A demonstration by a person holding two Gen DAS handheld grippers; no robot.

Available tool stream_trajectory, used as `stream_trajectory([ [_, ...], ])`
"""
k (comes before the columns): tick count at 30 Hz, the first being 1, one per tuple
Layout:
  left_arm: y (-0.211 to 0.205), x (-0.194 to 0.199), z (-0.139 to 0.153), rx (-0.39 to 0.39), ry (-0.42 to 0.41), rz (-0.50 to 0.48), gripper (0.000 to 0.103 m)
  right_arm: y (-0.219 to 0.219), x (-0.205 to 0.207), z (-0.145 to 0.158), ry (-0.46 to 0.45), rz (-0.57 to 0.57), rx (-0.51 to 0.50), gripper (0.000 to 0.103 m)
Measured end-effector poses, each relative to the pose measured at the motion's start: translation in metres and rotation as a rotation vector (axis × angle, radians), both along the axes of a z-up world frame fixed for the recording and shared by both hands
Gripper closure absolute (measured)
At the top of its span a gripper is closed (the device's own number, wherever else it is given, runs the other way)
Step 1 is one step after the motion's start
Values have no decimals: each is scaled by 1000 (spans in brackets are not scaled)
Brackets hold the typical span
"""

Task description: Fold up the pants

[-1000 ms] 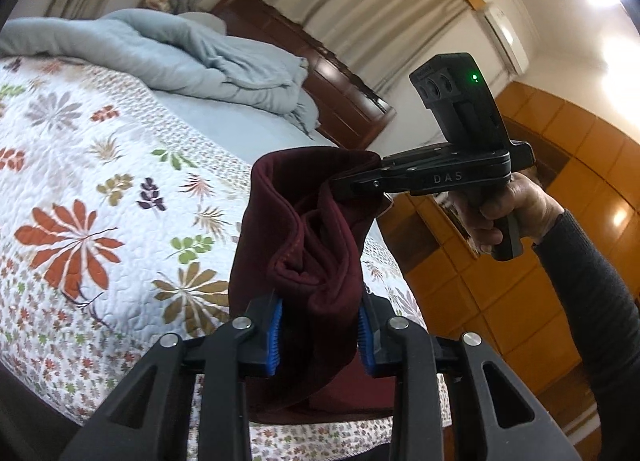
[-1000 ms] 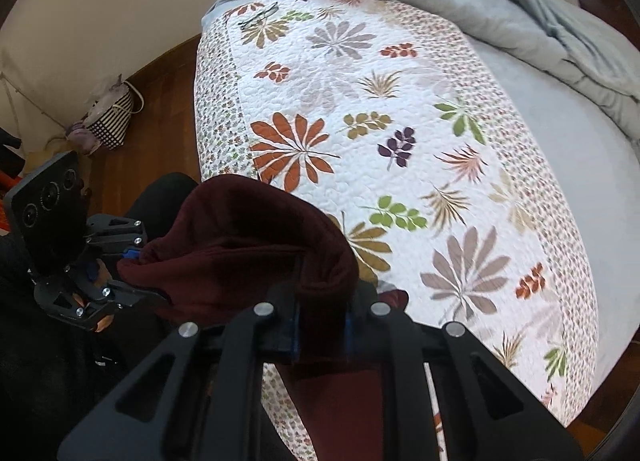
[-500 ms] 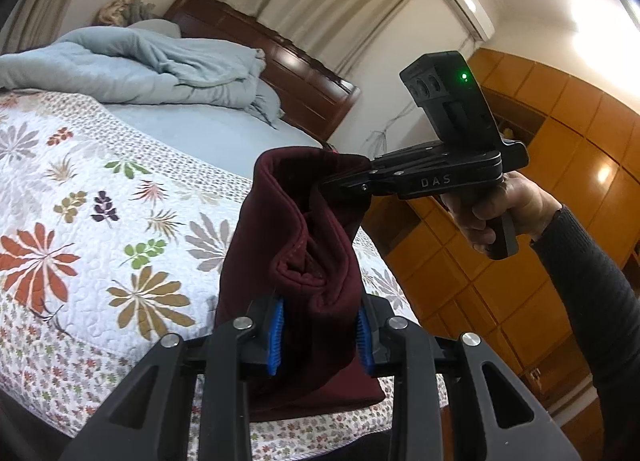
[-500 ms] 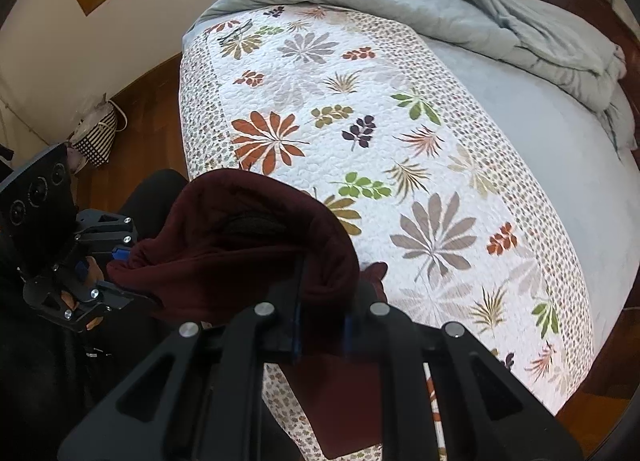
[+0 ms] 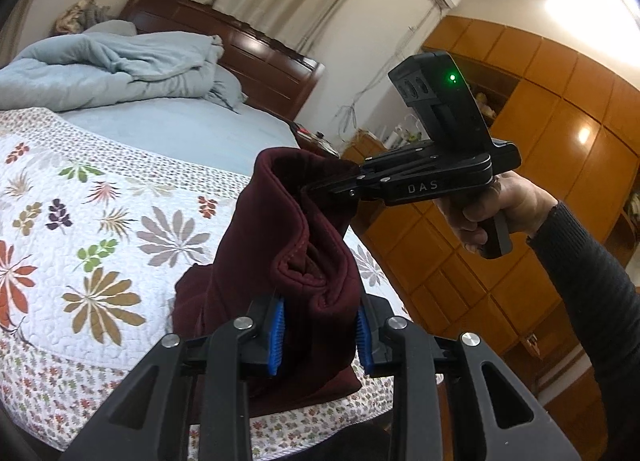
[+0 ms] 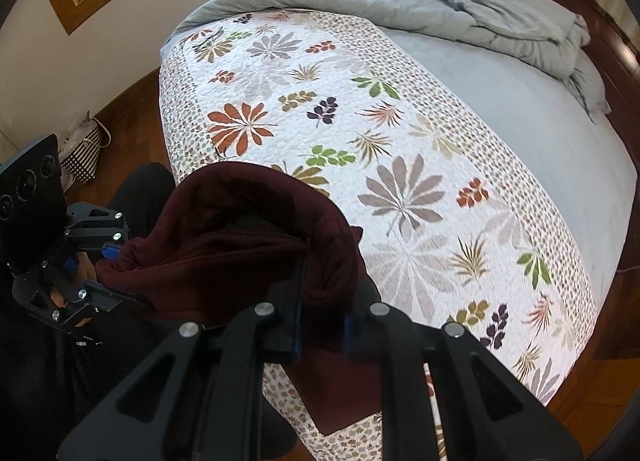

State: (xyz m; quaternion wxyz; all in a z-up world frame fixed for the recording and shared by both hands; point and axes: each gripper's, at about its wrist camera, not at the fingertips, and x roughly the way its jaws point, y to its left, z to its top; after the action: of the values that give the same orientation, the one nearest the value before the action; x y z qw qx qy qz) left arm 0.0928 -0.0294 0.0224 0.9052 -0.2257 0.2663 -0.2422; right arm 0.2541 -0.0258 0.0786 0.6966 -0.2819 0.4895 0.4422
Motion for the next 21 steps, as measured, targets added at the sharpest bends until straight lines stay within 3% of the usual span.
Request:
stream_trajectory([
  [7, -38, 8, -2, 49, 2, -65, 75, -39, 1, -10, -1, -46, 10, 90],
  [21, -109, 32, -33, 126, 45, -178, 75, -102, 15, -57, 30, -123, 3, 90],
])
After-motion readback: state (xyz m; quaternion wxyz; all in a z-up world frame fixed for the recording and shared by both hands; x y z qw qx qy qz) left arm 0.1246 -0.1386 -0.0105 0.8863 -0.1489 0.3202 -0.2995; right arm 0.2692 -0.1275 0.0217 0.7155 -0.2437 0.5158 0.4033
